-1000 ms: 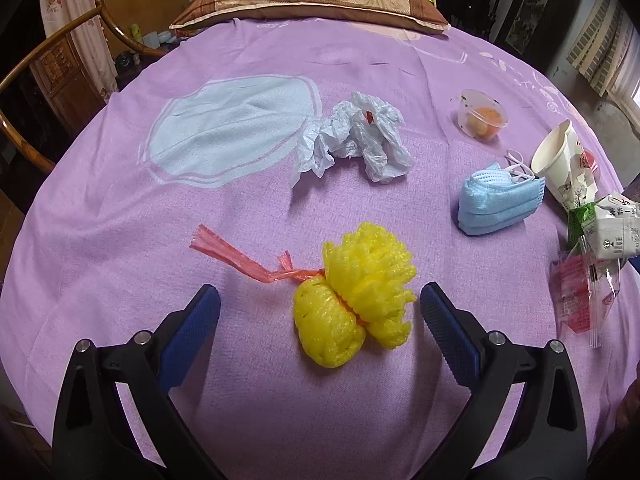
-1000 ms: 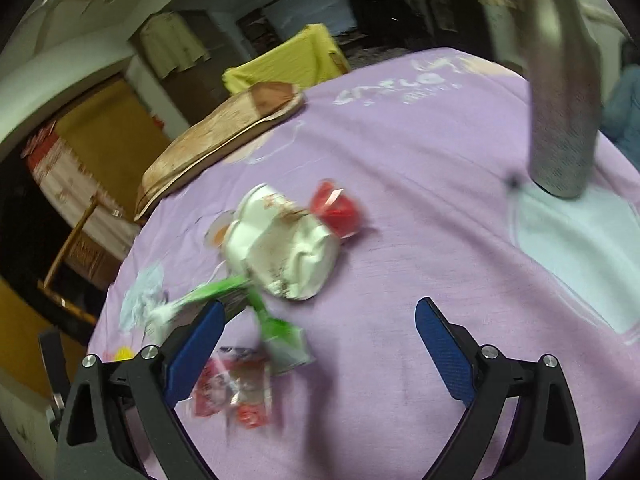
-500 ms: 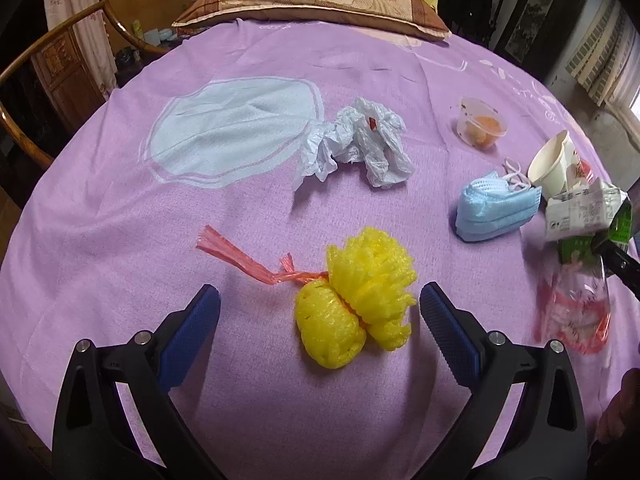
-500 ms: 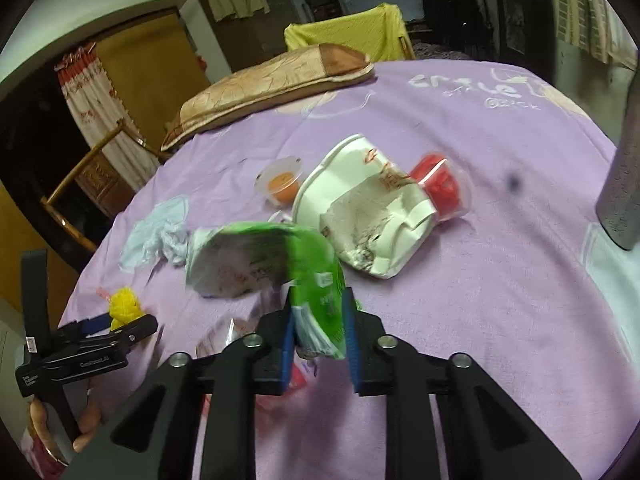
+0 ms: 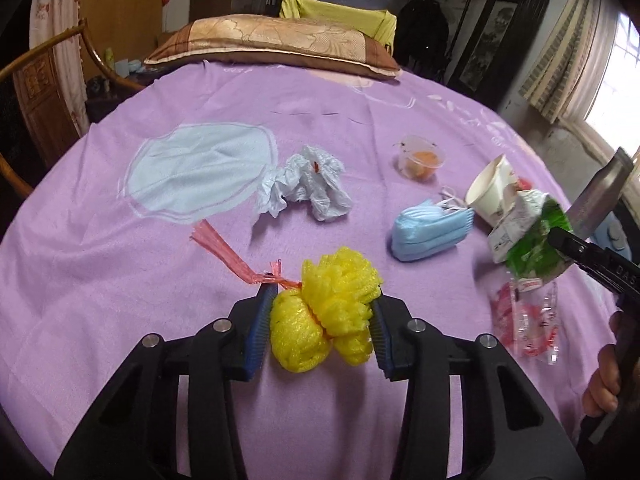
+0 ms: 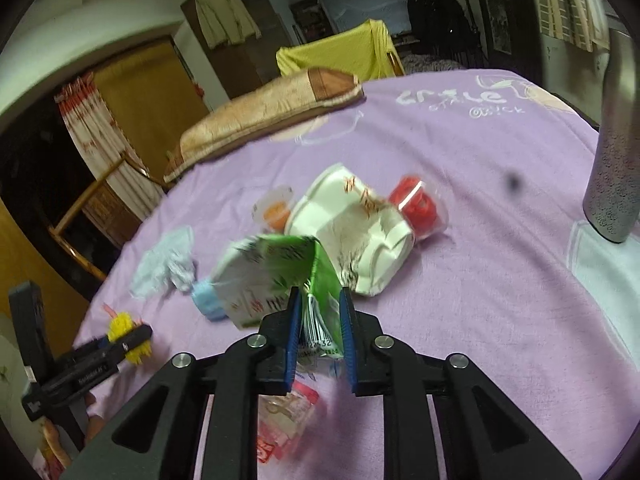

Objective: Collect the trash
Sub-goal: 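Close left tool on the yellow mesh while right tool grasps the green-white carton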

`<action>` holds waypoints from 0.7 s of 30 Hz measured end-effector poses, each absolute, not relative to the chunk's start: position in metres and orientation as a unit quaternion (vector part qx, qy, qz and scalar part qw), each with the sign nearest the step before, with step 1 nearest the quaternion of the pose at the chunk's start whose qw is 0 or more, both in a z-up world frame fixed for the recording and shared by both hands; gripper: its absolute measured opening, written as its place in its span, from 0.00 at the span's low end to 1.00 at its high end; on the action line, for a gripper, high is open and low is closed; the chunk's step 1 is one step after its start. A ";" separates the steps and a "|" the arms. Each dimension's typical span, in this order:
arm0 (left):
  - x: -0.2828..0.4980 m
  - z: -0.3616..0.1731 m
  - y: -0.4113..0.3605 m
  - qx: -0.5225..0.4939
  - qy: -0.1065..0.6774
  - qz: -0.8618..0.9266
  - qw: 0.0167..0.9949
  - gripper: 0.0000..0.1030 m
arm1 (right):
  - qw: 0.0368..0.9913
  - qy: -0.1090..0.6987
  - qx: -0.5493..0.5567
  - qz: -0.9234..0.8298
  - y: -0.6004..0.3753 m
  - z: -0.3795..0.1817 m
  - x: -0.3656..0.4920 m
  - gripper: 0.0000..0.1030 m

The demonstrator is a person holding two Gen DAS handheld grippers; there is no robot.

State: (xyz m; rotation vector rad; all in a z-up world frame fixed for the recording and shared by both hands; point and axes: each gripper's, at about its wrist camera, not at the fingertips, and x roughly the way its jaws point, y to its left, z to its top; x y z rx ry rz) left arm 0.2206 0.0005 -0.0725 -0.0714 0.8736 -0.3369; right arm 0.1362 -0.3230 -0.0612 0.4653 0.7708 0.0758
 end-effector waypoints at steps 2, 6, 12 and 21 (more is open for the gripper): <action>0.218 -0.069 0.003 -0.045 0.427 -0.168 0.887 0.42 | 0.901 0.357 0.241 0.043 -0.330 -0.055 0.131 0.15; 0.199 -0.052 0.007 -0.030 0.404 -0.146 0.902 0.42 | 0.903 0.347 0.248 0.051 -0.335 -0.046 0.120 0.11; 0.182 -0.050 0.008 -0.022 0.399 -0.145 0.905 0.42 | 0.911 0.355 0.209 0.017 -0.333 -0.048 0.108 0.44; 0.182 -0.055 0.015 -0.032 0.409 -0.141 0.901 0.42 | 0.888 0.404 0.220 0.022 -0.333 -0.081 0.121 0.55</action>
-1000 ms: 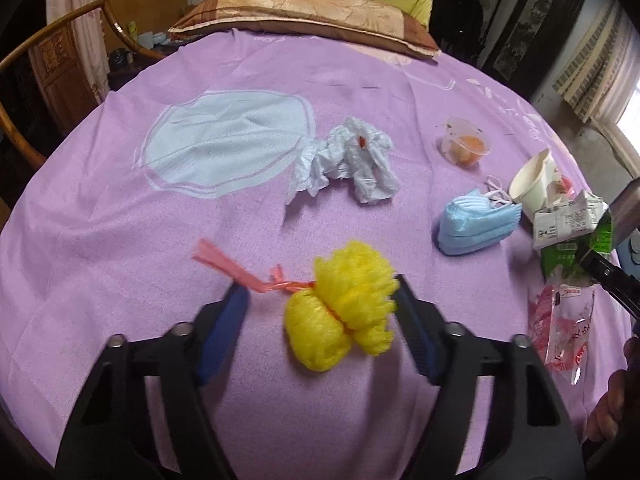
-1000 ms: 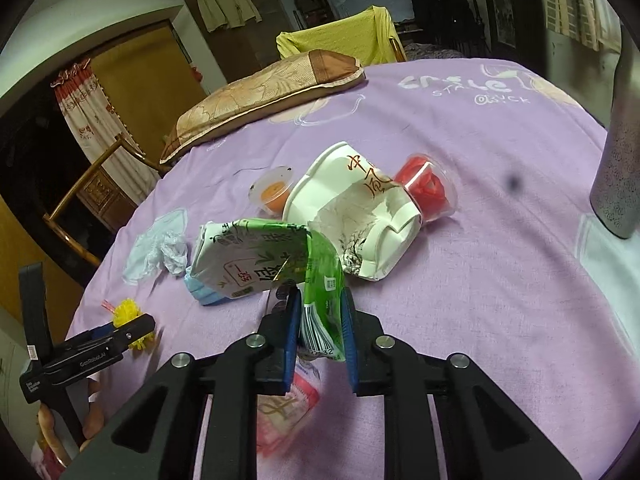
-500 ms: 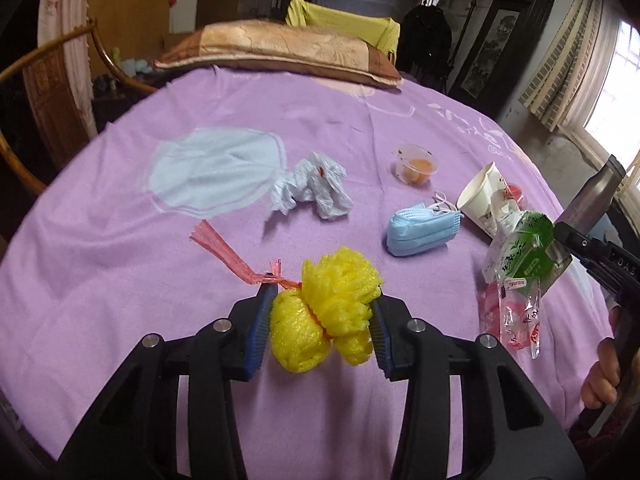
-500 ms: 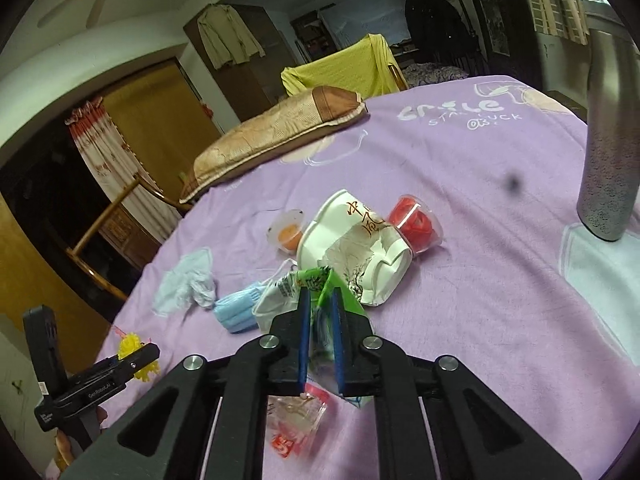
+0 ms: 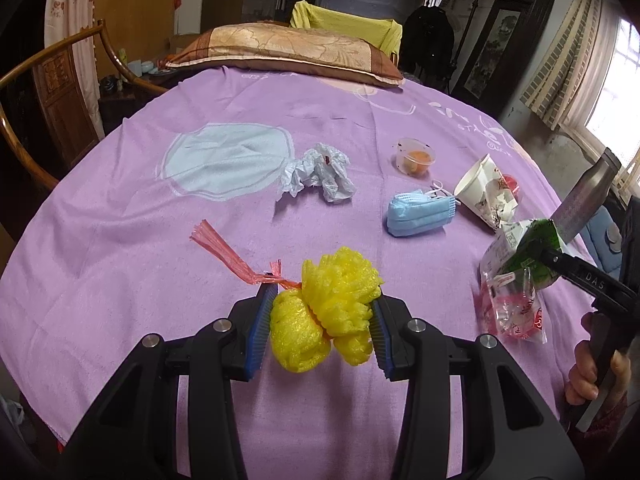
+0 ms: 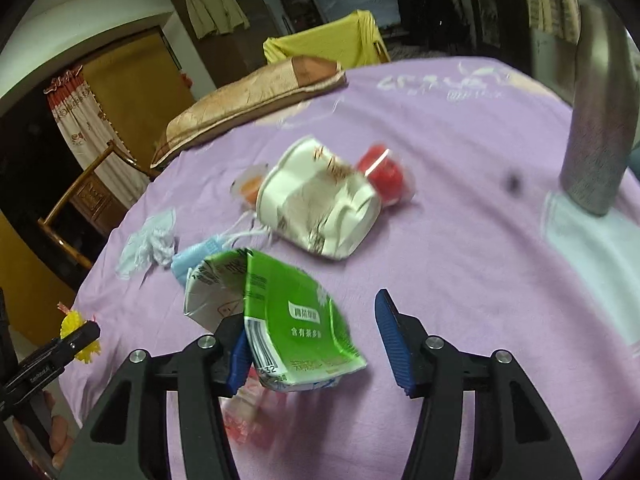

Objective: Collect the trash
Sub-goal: 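Close left tool on the yellow mesh while right tool grasps the green-white carton, then carry both items down to the red wastebasket and open both tools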

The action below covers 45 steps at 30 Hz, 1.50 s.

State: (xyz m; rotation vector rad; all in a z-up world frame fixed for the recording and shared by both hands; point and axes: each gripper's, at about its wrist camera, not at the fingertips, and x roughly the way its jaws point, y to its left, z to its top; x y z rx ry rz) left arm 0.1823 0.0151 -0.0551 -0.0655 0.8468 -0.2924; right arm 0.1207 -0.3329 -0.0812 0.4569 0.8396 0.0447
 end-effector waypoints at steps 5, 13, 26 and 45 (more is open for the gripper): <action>0.184 -0.057 0.017 -0.031 0.412 -0.139 0.900 0.43 | 0.872 0.383 0.305 -0.015 -0.378 -0.084 0.110 0.54; 0.188 -0.062 0.016 -0.036 0.420 -0.143 0.895 0.43 | 0.867 0.410 0.285 0.013 -0.366 -0.098 0.118 0.26; 0.172 -0.040 0.038 -0.038 0.397 -0.123 0.909 0.43 | 0.891 0.331 0.308 0.033 -0.368 -0.053 0.093 0.23; 0.091 -0.015 0.144 -0.068 0.349 -0.055 0.933 0.42 | 0.910 0.287 0.271 0.126 -0.289 0.013 0.062 0.23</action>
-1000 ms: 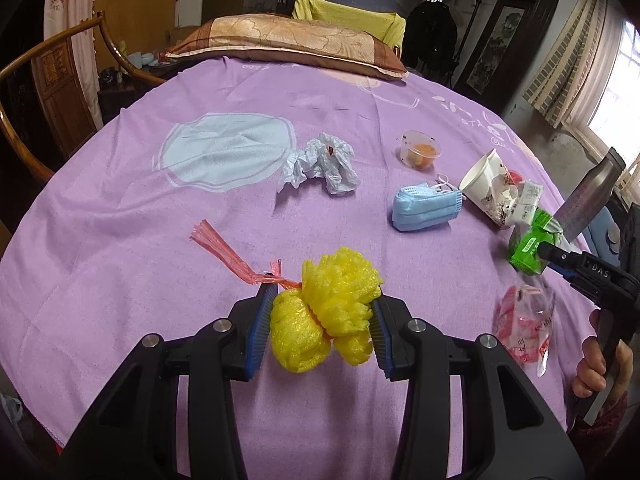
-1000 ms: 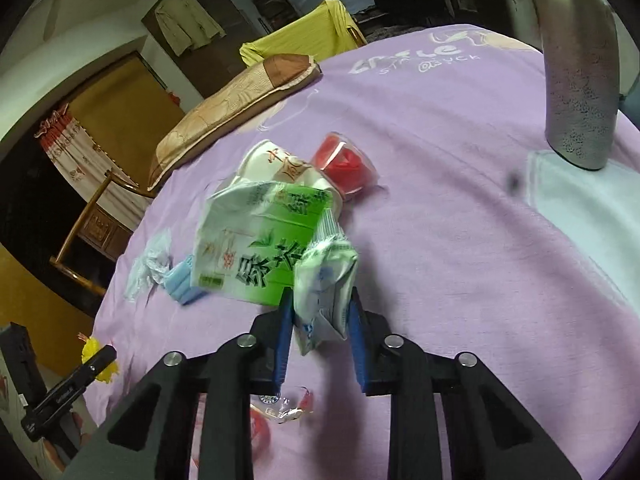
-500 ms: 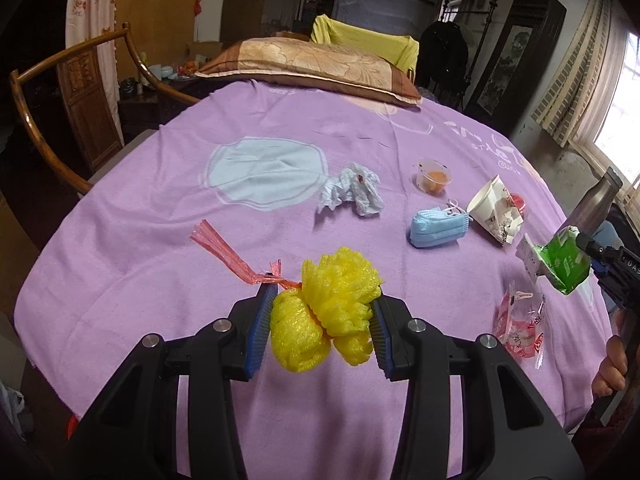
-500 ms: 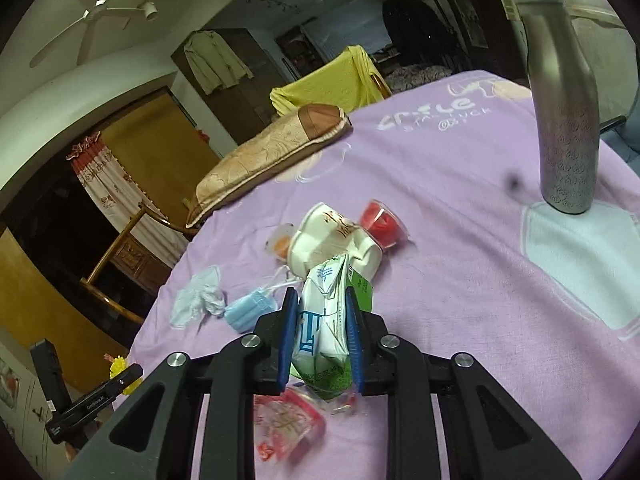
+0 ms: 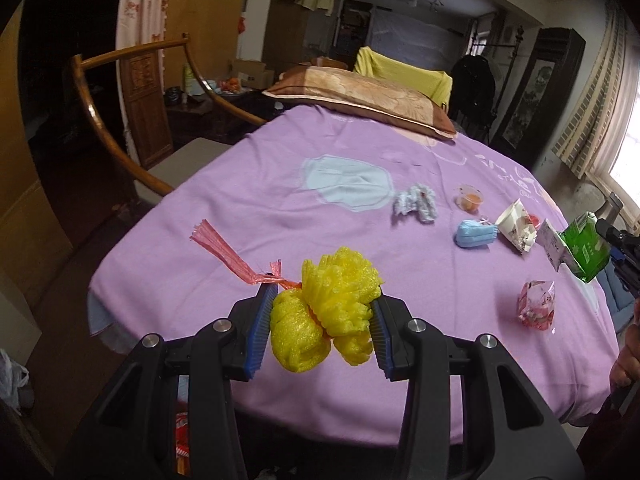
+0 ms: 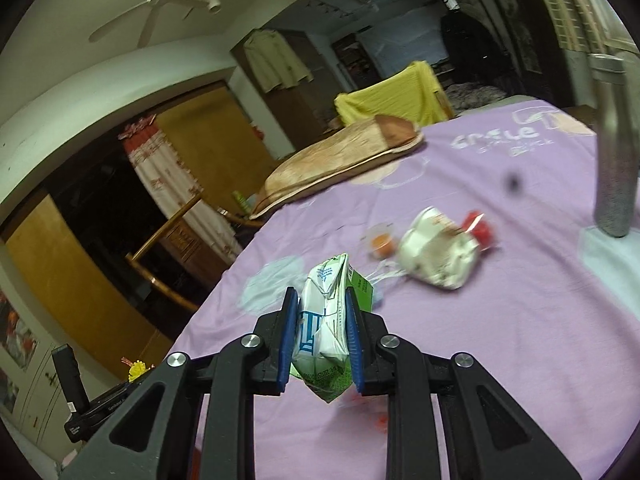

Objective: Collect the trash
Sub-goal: 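Carry both items down to the red wastebasket and open both tools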

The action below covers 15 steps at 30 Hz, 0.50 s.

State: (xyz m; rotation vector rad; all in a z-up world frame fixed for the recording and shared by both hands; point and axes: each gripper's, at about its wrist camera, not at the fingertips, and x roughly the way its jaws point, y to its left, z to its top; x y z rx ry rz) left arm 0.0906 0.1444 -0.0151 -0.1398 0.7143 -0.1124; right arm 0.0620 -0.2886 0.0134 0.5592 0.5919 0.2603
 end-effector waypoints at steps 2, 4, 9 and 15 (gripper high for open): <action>0.079 -0.018 0.165 -0.076 0.348 -0.044 0.933 0.42 | 0.908 0.296 0.259 0.144 -0.266 0.016 0.065 0.23; 0.069 -0.020 0.184 -0.082 0.349 -0.033 0.933 0.42 | 0.907 0.303 0.245 0.160 -0.243 0.020 0.068 0.23; 0.043 -0.035 0.236 -0.086 0.365 0.005 0.927 0.42 | 0.894 0.330 0.205 0.224 -0.165 0.027 0.075 0.23; 0.019 -0.083 0.296 -0.079 0.439 0.045 0.894 0.44 | 0.868 0.363 0.159 0.300 -0.071 0.033 0.074 0.23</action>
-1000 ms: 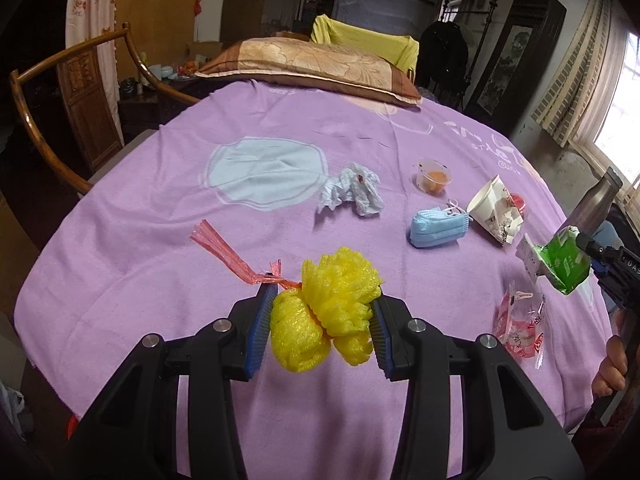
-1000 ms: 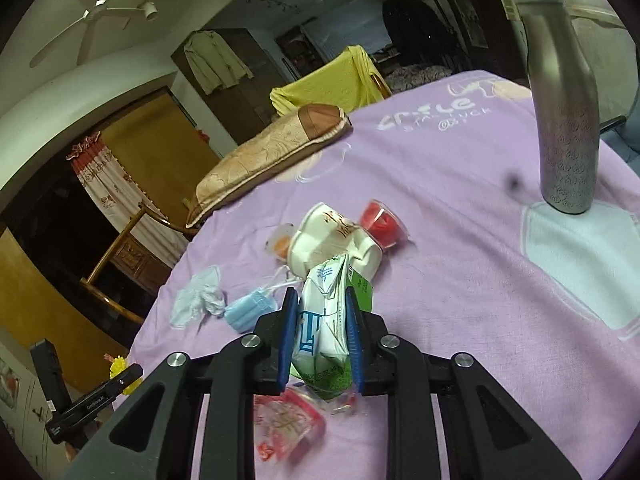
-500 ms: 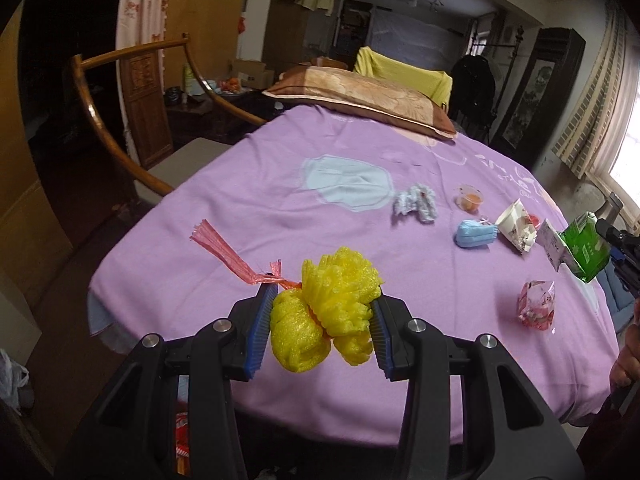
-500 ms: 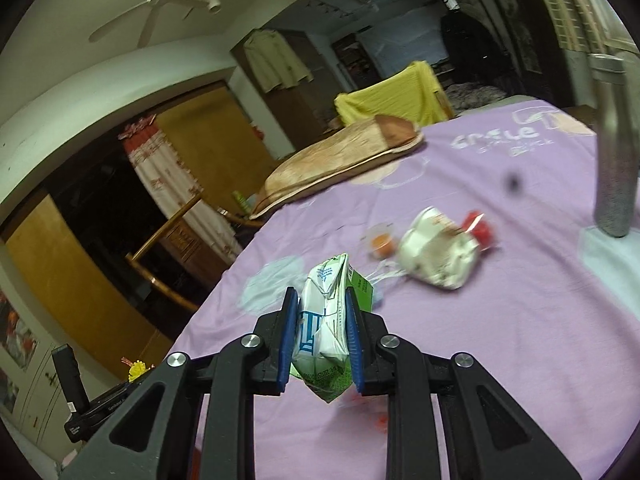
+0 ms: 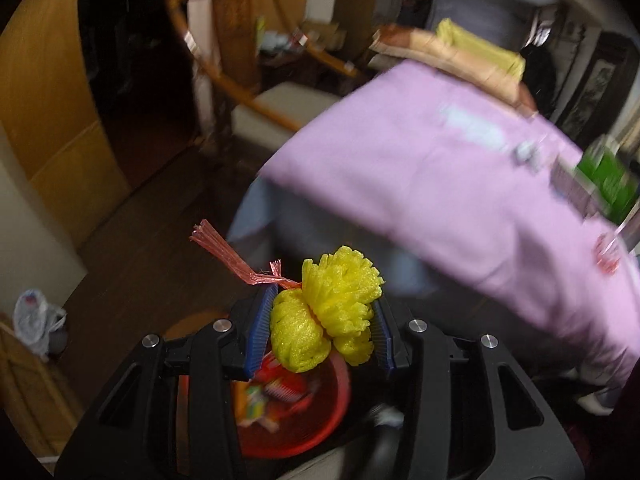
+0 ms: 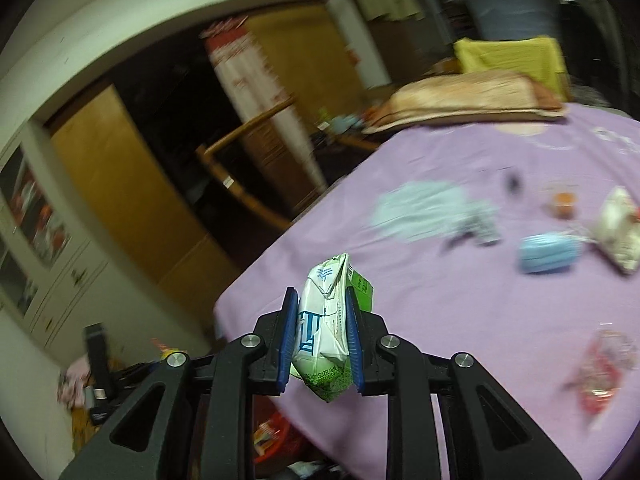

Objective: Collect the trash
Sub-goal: 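Carry both items down to the red wastebasket and open both tools, then raise both open tools back over the table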

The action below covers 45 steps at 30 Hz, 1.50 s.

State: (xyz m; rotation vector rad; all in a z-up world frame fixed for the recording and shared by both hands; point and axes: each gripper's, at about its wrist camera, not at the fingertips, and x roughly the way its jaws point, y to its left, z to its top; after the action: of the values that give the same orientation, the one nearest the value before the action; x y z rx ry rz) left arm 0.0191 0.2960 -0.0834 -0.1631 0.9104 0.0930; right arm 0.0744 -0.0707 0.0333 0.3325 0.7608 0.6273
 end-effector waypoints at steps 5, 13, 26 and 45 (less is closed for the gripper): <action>0.000 -0.116 0.321 -0.068 0.485 0.064 0.869 0.83 | 0.839 0.396 0.120 0.353 0.002 0.029 0.061 0.23; -0.024 -0.100 0.366 -0.069 0.429 0.143 0.889 0.94 | 0.793 0.450 0.041 0.410 0.108 0.008 0.035 0.23; -0.030 -0.110 0.417 -0.103 0.421 0.204 0.878 0.94 | 0.744 0.495 -0.019 0.450 0.176 -0.017 0.020 0.43; -0.001 -0.046 0.281 -0.010 0.385 0.128 0.914 0.94 | 0.821 0.416 0.073 0.384 0.026 0.015 0.019 0.56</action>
State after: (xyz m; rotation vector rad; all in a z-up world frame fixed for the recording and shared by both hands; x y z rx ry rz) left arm -0.0013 0.2813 -0.0463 -0.0198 0.7935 0.2634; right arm 0.0186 0.0265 0.0152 0.1554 0.8850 0.8179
